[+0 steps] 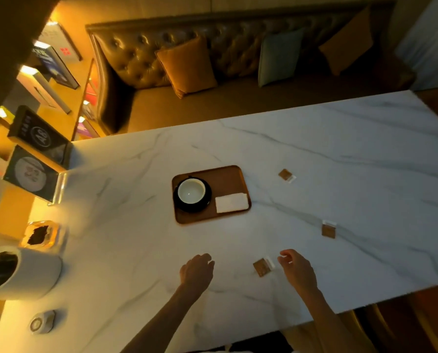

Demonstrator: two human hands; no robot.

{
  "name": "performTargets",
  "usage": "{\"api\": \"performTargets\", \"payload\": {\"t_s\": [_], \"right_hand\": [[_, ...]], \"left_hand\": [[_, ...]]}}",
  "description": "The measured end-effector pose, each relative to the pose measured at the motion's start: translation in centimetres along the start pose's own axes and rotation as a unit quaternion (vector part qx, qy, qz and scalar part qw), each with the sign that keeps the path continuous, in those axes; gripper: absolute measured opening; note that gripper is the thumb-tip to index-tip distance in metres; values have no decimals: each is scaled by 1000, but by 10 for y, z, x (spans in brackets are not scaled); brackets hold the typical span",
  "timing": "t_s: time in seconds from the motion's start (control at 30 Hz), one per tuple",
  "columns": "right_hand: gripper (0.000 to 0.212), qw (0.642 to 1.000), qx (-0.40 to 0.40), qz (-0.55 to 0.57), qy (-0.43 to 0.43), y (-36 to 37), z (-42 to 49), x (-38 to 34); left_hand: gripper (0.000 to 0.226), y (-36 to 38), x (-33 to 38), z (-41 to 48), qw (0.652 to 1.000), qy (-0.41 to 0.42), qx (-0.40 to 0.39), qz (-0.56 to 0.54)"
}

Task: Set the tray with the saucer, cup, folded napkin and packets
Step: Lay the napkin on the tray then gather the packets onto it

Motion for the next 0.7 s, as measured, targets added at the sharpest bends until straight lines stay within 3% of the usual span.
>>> {"api": "performTargets", "payload": {"t_s": [0.1,0.37,0.7], "right_hand": [[26,999,10,10,45,-8,2,23],[23,991,-70,-24,115,19,43,64],[19,992,-85,-41,82,45,59,80]], "left_hand": [[33,12,33,5,1000,22,-17,4],[28,51,114,26,998,-25,-40,-45],[25,101,155,39,978,-96,-47,-179]]}}
Point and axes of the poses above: each hand's wrist, its own z-axis towards the middle knuckle, its own y-axis out of the palm, x = y × z, the point moved 7 cm from there along z, towards the middle knuckle, and after that the axes turned 15 degrees about z, right-handed, at the moved point
